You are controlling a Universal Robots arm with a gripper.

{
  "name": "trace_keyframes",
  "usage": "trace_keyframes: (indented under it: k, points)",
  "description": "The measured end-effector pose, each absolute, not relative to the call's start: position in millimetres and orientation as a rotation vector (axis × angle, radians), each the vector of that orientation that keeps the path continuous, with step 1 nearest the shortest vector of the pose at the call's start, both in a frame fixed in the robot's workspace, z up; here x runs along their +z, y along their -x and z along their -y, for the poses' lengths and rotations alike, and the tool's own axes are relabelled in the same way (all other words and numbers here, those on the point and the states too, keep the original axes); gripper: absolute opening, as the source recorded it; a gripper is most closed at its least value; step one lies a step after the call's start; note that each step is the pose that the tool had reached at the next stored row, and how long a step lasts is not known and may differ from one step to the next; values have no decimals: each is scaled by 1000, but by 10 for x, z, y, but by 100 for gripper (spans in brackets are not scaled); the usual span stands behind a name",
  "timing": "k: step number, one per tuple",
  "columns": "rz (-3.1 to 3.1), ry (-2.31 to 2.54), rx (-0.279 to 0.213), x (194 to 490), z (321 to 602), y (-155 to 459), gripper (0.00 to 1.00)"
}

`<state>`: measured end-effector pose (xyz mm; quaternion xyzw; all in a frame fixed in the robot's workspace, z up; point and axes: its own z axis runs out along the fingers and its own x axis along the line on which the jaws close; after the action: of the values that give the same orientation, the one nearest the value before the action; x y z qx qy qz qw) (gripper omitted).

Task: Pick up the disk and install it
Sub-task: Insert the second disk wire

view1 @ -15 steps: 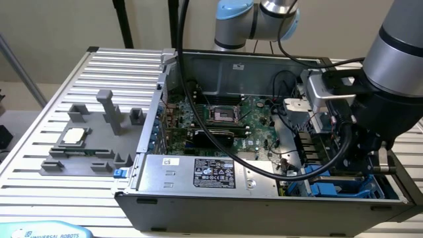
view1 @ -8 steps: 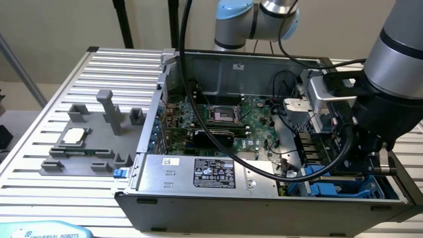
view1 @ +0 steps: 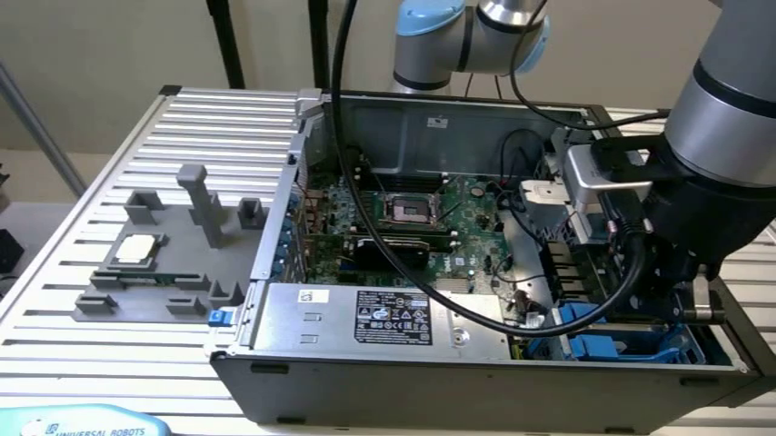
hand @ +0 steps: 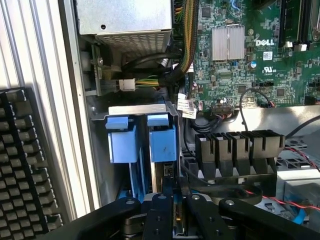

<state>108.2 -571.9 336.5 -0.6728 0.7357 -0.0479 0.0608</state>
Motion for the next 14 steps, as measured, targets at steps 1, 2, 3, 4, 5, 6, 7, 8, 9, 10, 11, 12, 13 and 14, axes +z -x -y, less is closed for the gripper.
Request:
trace_keyframes:
  k: [1,2,3,4,5,6,7,8,9,10,11,12,13,14]
  points:
    - [-2226,2036,-145,3358,5719,-1084,16]
    - [-2226,2035,-144,3351,5719,-1084,16]
    - [-2226,2035,-144,3344,5719,-1085,16]
    - [-2226,2035,-144,3338,5720,-1086,16]
    - [-2226,2035,-144,3330,5720,-1086,16]
    - [-2226,2035,-144,3322,5721,-1086,16]
    - [-2225,2035,-143,3314,5721,-1087,16]
    - [-2225,2034,-142,3306,5722,-1087,16]
    - [-2225,2034,-141,3302,5722,-1087,16]
    - [-2224,2034,-140,3301,5722,-1087,16]
    - [-2223,2033,-139,3292,5722,-1089,18]
    - [-2223,2033,-139,3299,5723,-1089,24]
    - [-2224,2033,-139,3313,5723,-1088,24]
    - [-2224,2033,-139,3340,5724,-1088,24]
